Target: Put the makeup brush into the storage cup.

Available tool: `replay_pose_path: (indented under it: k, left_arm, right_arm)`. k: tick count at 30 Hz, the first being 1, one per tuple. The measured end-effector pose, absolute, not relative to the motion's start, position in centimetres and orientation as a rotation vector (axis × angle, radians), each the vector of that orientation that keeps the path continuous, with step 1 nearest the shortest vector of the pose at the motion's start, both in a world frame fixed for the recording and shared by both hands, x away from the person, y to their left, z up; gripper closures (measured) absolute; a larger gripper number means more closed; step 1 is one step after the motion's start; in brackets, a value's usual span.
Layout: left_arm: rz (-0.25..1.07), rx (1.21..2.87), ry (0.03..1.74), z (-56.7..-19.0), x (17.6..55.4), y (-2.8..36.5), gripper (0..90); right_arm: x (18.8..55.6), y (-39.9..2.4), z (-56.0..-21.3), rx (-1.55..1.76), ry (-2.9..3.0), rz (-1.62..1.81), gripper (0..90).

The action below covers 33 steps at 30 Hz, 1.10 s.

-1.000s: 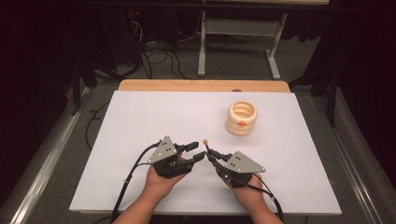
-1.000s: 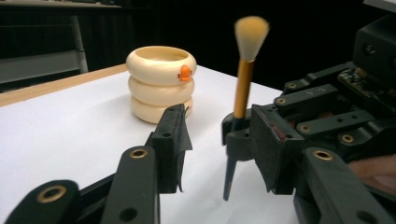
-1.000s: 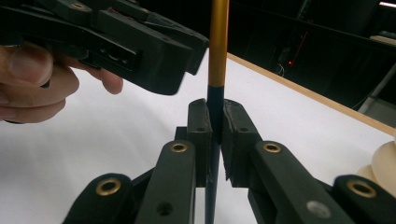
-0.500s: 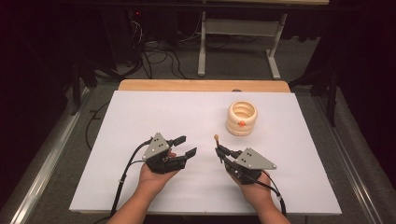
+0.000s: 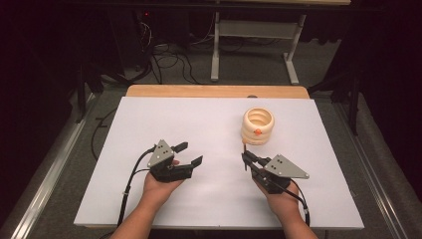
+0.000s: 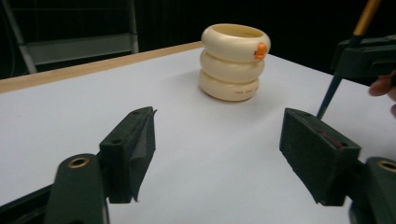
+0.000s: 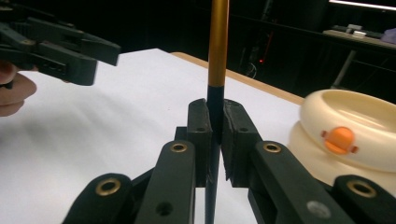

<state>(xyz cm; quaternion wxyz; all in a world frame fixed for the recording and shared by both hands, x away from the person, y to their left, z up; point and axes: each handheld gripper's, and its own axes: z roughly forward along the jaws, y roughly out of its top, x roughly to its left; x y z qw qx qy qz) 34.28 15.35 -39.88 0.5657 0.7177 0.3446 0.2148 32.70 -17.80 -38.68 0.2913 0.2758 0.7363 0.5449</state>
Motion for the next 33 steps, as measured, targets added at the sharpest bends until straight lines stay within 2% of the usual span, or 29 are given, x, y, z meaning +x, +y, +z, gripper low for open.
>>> replay_pose_path:
  k: [3,11,21,33]
  left_arm:
    - [0.539,1.683,0.847,-39.8,34.4,16.1,17.1]
    - [0.599,1.696,0.901,-39.9,34.3,18.6,6.0]
    - [0.616,1.726,0.932,-40.4,33.9,21.0,1.0]
    - [0.574,1.714,0.914,-40.7,33.2,21.7,0.5]
  right_arm:
    - [32.8,-18.5,-38.5,0.765,1.946,1.451,84.7]
    - [33.4,-20.1,-38.4,0.817,1.903,1.436,84.8]
    - [34.0,-21.8,-38.5,0.89,1.859,1.419,84.8]
    - [34.3,-23.2,-38.5,0.95,1.81,1.396,84.7]
